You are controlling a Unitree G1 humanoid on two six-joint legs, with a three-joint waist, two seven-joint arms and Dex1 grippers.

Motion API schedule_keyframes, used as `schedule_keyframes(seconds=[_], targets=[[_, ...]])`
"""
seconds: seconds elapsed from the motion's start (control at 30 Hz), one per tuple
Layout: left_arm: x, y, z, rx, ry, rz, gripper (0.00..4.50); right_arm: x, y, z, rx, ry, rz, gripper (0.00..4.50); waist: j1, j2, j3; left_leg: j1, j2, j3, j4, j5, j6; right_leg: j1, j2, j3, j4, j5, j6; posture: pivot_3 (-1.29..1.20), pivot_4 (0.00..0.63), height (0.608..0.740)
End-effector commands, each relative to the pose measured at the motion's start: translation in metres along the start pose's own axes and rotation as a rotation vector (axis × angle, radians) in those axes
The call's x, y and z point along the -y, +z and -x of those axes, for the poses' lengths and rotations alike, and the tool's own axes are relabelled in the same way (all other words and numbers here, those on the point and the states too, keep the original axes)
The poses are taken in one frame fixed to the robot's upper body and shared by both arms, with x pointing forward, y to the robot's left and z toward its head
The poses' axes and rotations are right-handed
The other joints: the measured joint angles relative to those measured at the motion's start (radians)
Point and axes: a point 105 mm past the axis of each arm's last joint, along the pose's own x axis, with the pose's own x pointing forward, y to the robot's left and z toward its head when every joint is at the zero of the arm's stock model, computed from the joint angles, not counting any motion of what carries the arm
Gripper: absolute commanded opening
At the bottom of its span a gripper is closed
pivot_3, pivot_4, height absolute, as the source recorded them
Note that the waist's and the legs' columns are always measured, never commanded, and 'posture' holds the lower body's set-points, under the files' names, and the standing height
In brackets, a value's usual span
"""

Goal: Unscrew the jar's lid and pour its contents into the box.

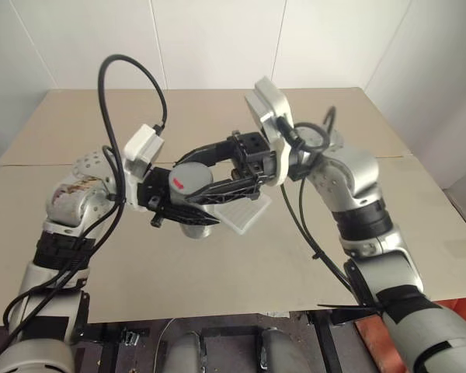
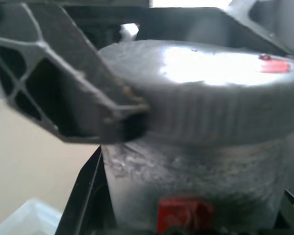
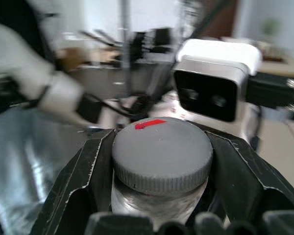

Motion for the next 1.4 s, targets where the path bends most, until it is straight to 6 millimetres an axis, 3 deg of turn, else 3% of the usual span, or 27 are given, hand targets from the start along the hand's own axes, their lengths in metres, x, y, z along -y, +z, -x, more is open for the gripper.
schedule_keyframes(seconds=[0.03, 0.2, 0.23, 0.4, 0.53, 0.67, 0.87, 1.1, 1.27, 1.4], targets=[[0.001, 0.015, 0.011, 0.043, 0.022, -0.062, 1.93, 0.005, -0.001, 0.004, -0.008, 0.016, 0.061, 2.76, 0.004, 0.000, 0.000, 0.000, 0.000, 0.000, 0.000, 0.000, 0.000, 0.000, 0.000, 0.000, 0.000, 0.000, 0.000, 0.00, 0.150, 0.740], [-0.004, 0.004, 0.017, 0.031, 0.093, -0.054, 1.93, 0.015, -0.002, 0.013, -0.006, -0.122, 0.076, 4.36, 0.017, 0.000, 0.000, -0.002, -0.001, 0.002, 0.000, 0.000, 0.000, 0.000, -0.001, -0.002, 0.001, 0.000, 0.000, 0.00, 0.150, 0.740], [-0.005, 0.001, 0.019, 0.023, 0.114, -0.053, 1.93, 0.015, -0.001, 0.017, 0.000, -0.151, 0.080, 4.47, 0.019, 0.000, 0.000, -0.002, -0.001, 0.002, 0.000, 0.000, 0.000, 0.000, -0.002, -0.002, 0.001, 0.000, 0.000, 0.00, 0.150, 0.740], [-0.017, -0.011, 0.044, -0.005, 0.289, -0.030, 1.93, 0.007, -0.002, 0.042, -0.030, -0.364, 0.093, 4.47, 0.022, 0.000, 0.000, -0.003, -0.001, 0.004, 0.000, 0.000, 0.000, 0.001, -0.002, -0.005, 0.001, 0.000, 0.000, 0.00, 0.150, 0.740], [-0.026, -0.019, 0.053, -0.013, 0.360, -0.023, 1.93, -0.004, 0.001, 0.043, -0.040, -0.433, 0.095, 4.47, 0.018, 0.000, 0.000, -0.003, -0.001, 0.004, 0.000, 0.000, -0.001, 0.000, -0.002, -0.005, 0.001, 0.000, 0.000, 0.00, 0.150, 0.740], [-0.033, -0.022, 0.044, 0.003, 0.346, -0.020, 1.93, 0.000, -0.001, 0.029, -0.081, -0.611, 0.104, 4.47, 0.014, 0.000, 0.000, -0.003, 0.000, 0.005, 0.000, 0.001, -0.001, 0.000, -0.002, -0.004, 0.000, 0.000, 0.000, 0.00, 0.150, 0.740], [-0.040, -0.023, 0.030, 0.024, 0.305, -0.017, 1.93, -0.001, 0.005, 0.005, -0.086, -0.663, 0.105, 4.47, 0.015, 0.000, 0.000, -0.003, -0.001, 0.005, 0.000, 0.001, -0.001, 0.000, -0.002, -0.004, 0.000, 0.000, 0.000, 0.00, 0.150, 0.740], [-0.041, -0.022, 0.021, 0.029, 0.265, -0.019, 1.93, 0.014, -0.004, -0.007, -0.117, -0.725, 0.088, 4.47, 0.013, 0.000, 0.000, -0.003, -0.001, 0.004, 0.000, 0.001, -0.001, 0.000, -0.002, -0.004, 0.000, 0.000, 0.000, 0.00, 0.150, 0.740], [-0.038, -0.021, 0.020, 0.028, 0.252, -0.024, 1.93, 0.026, -0.008, -0.007, -0.124, -0.756, 0.081, 4.47, 0.013, 0.000, 0.000, -0.003, -0.001, 0.004, 0.000, 0.001, -0.001, 0.000, -0.002, -0.004, 0.000, 0.000, 0.000, 0.00, 0.150, 0.740], [-0.035, -0.020, 0.023, 0.014, 0.257, -0.032, 1.93, 0.031, -0.015, 0.009, -0.152, -0.802, 0.085, 4.47, 0.014, 0.000, 0.000, -0.003, -0.001, 0.004, 0.000, 0.000, -0.001, 0.000, -0.002, -0.004, 0.000, 0.000, 0.000, 0.00, 0.150, 0.740]])
